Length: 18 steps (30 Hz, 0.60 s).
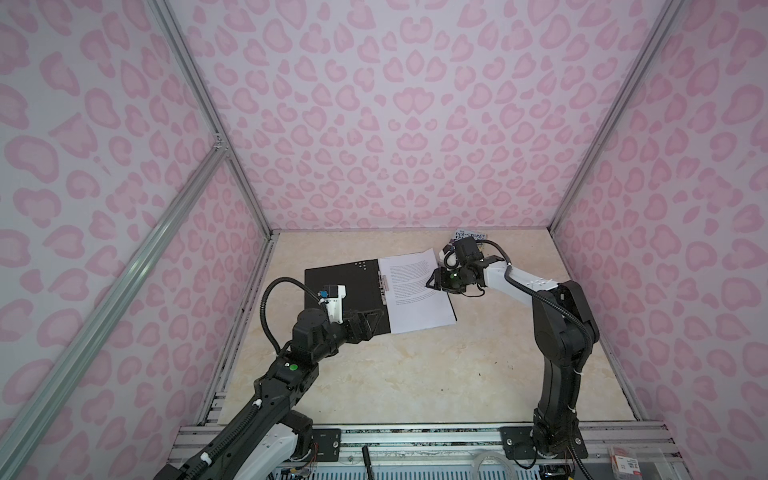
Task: Put the files into the folder
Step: 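Lower the sheet flat onto the folder stack with the right gripper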
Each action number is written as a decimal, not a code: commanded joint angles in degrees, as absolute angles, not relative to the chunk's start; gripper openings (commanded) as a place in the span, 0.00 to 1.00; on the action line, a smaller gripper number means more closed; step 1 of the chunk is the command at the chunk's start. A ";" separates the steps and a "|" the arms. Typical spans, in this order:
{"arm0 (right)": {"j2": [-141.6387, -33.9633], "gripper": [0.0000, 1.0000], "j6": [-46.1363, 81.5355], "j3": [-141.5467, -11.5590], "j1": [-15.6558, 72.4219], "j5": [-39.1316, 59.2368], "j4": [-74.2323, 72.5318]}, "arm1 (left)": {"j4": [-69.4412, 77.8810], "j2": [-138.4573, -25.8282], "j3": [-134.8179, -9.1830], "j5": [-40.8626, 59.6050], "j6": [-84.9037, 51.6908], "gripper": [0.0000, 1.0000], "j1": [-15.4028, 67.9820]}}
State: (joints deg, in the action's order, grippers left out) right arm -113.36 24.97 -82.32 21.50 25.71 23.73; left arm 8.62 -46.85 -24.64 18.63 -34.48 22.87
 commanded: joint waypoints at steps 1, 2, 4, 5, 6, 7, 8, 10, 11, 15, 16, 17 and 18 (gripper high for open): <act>-111.77 0.58 22.72 -82.96 21.70 12.23 30.30 | 9.47 -46.17 -25.54 18.62 -34.45 0.98 22.81; -110.74 0.59 22.65 -82.69 21.95 9.48 30.66 | 9.34 -45.99 -25.57 18.63 -34.45 0.98 22.79; -108.21 0.59 22.67 -81.73 22.77 5.97 30.01 | 9.18 -45.08 -25.43 18.72 -34.71 0.98 22.87; -107.27 0.59 22.60 -81.66 23.38 4.84 29.77 | 9.19 -44.59 -25.40 18.85 -34.80 0.98 22.81; -106.38 0.58 22.29 -81.85 24.23 4.49 29.18 | 9.26 -44.00 -25.32 18.91 -34.89 0.98 22.85; -105.95 0.58 22.03 -82.27 25.15 4.88 28.86 | 9.32 -43.20 -25.16 19.01 -34.97 0.98 22.87; -105.90 0.58 21.72 -83.08 26.18 5.55 28.74 | 9.32 -42.51 -25.00 19.06 -35.06 0.98 22.85; -107.49 0.58 20.71 -86.78 28.81 8.17 29.01 | 10.24 -39.75 -24.08 19.16 -35.29 0.98 22.92; -109.14 0.57 20.48 -88.62 30.12 9.49 29.69 | 10.54 -38.25 -23.55 18.97 -35.33 0.98 22.93; -117.53 0.54 20.67 -98.06 33.99 12.76 32.32 | 10.04 -32.99 -22.05 15.97 -34.64 0.97 22.94; -119.82 0.53 20.91 -100.73 34.73 13.00 32.84 | 9.88 -32.41 -21.82 15.21 -34.48 0.97 22.96; -121.55 0.52 21.31 -102.60 35.16 13.39 33.01 | 9.72 -32.18 -21.67 14.75 -34.41 0.97 22.97; -123.48 0.51 21.88 -104.50 35.56 14.15 33.05 | 9.55 -32.29 -21.70 14.51 -34.37 0.97 22.96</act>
State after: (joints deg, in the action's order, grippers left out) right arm -120.33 21.41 -101.62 35.00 12.43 30.74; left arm 8.62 -32.56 -21.93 16.71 -34.89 22.98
